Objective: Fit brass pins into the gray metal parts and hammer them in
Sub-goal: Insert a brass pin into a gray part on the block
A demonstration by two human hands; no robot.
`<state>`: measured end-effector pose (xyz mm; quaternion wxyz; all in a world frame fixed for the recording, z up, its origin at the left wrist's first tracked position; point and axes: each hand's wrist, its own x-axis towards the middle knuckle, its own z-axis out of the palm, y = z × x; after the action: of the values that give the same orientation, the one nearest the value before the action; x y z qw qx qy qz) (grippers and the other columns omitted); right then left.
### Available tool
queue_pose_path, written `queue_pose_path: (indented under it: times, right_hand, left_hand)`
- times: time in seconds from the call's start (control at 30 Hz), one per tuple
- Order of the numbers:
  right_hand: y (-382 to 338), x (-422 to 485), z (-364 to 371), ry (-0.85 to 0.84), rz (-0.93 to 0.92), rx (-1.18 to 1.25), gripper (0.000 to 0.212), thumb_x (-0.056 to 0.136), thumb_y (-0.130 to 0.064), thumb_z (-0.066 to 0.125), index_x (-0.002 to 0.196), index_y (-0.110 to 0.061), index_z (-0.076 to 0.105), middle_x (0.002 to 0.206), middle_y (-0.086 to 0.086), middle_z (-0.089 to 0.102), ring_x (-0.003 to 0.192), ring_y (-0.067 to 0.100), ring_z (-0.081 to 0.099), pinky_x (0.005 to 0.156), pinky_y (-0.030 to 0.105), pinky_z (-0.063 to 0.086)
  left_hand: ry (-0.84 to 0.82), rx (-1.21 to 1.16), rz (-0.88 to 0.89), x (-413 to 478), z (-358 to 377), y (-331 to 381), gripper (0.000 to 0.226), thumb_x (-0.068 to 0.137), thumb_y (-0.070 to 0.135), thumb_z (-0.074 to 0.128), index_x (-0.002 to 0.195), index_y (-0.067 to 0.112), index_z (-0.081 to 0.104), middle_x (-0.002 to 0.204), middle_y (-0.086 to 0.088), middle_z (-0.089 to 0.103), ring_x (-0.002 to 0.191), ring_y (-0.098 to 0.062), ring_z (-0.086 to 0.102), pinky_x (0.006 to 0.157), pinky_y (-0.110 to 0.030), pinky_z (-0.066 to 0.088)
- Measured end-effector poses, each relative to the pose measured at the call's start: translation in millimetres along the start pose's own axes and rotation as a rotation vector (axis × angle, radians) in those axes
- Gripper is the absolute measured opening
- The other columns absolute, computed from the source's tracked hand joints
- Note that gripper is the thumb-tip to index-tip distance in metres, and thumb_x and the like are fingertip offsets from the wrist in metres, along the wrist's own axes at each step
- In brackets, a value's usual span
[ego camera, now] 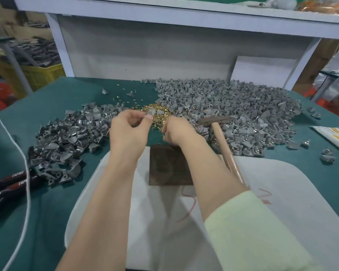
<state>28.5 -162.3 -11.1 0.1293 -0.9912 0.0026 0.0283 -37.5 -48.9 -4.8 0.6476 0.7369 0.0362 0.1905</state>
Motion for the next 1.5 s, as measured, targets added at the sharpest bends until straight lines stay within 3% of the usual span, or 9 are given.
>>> queue_pose_path:
  times: [0.1, 0.37, 0.57, 0.8, 0.93, 1.03, 1.13, 1.3, 1.5]
  right_hand:
    - [-6, 9, 3, -0.11, 0.051, -0.056, 0.011, 0.086, -0.012, 0.054, 0.096, -0.008, 0.056, 0.113, 0.015, 0.058, 0.093, 0.032, 0.054, 0.08, 0.035, 0.045]
    - [-8, 14, 8, -0.066, 0.09, 0.036, 0.04, 0.091, -0.021, 0.049, 0.13, -0.019, 0.051, 0.126, 0.005, 0.057, 0.112, 0.026, 0.056, 0.093, 0.034, 0.046]
    - [-7, 10, 3, -0.092, 0.073, 0.012, 0.026, 0.09, -0.019, 0.053, 0.116, -0.015, 0.059, 0.101, 0.004, 0.058, 0.089, 0.022, 0.053, 0.077, 0.031, 0.043]
    - [0, 5, -9, 0.025, 0.05, 0.08, 0.019, 0.092, -0.012, 0.051, 0.105, -0.002, 0.061, 0.094, 0.009, 0.055, 0.083, 0.024, 0.053, 0.074, 0.031, 0.044]
    - [29, -14, -32, 0.228, 0.07, 0.533, 0.018, 0.093, -0.005, 0.05, 0.095, -0.009, 0.068, 0.085, 0.003, 0.065, 0.079, 0.018, 0.061, 0.076, 0.031, 0.054]
    - [52, -44, -42, 0.235, -0.006, 0.934, 0.017, 0.091, -0.004, 0.055, 0.084, -0.016, 0.065, 0.068, -0.002, 0.061, 0.057, 0.004, 0.057, 0.057, 0.019, 0.052]
    - [68, -68, -34, 0.182, -0.087, 0.995, 0.015, 0.089, -0.004, 0.057, 0.087, -0.018, 0.063, 0.056, -0.008, 0.053, 0.048, 0.004, 0.045, 0.047, 0.016, 0.039]
    - [67, -77, -17, 0.231, -0.159, 1.106, 0.02, 0.09, -0.003, 0.056, 0.086, -0.022, 0.061, 0.062, -0.009, 0.055, 0.05, 0.001, 0.044, 0.049, 0.014, 0.036]
    - [56, -72, -10, 0.275, -0.094, 1.186, 0.017, 0.086, -0.005, 0.062, 0.082, -0.021, 0.061, 0.07, -0.002, 0.061, 0.053, 0.006, 0.048, 0.052, 0.018, 0.036]
  left_hand:
    - [-0.014, 0.005, 0.007, -2, 7, 0, 0.013, 0.087, 0.021, 0.066, 0.076, 0.025, 0.06, 0.078, 0.004, 0.062, 0.08, -0.012, 0.057, 0.082, -0.027, 0.046]
    - [-0.04, 0.057, -0.007, -8, 17, 0, 0.007, 0.085, 0.022, 0.067, 0.079, 0.022, 0.062, 0.08, 0.009, 0.064, 0.082, -0.009, 0.06, 0.078, -0.023, 0.044]
    - [-0.066, 0.061, -0.025, -9, 20, -4, 0.003, 0.087, 0.022, 0.065, 0.085, 0.021, 0.064, 0.084, 0.012, 0.063, 0.085, -0.004, 0.057, 0.068, -0.016, 0.039]
    - [-0.101, 0.092, -0.012, -10, 20, -5, 0.004, 0.088, 0.019, 0.064, 0.085, 0.022, 0.062, 0.084, 0.011, 0.062, 0.087, -0.009, 0.058, 0.075, -0.021, 0.042]
    - [-0.237, 0.232, 0.057, -16, 19, 1, 0.008, 0.087, 0.021, 0.063, 0.082, 0.027, 0.061, 0.089, 0.009, 0.066, 0.092, -0.013, 0.061, 0.091, -0.034, 0.047]
    - [-0.398, 0.583, 0.146, -25, 24, 5, 0.01, 0.087, 0.031, 0.061, 0.078, 0.035, 0.059, 0.108, 0.01, 0.062, 0.114, -0.02, 0.052, 0.1, -0.039, 0.036]
    - [-0.484, 0.786, 0.158, -31, 29, 7, 0.009, 0.087, 0.032, 0.059, 0.081, 0.037, 0.057, 0.112, 0.009, 0.056, 0.119, -0.025, 0.044, 0.096, -0.038, 0.028]
    - [-0.467, 0.57, 0.141, -33, 29, 11, 0.017, 0.083, 0.035, 0.065, 0.1, 0.036, 0.062, 0.113, 0.012, 0.063, 0.118, -0.017, 0.051, 0.106, -0.041, 0.034]
    - [-0.226, 0.588, 0.32, -35, 39, 8, 0.006, 0.089, 0.033, 0.06, 0.085, 0.032, 0.064, 0.1, 0.011, 0.067, 0.106, -0.017, 0.056, 0.094, -0.034, 0.03]
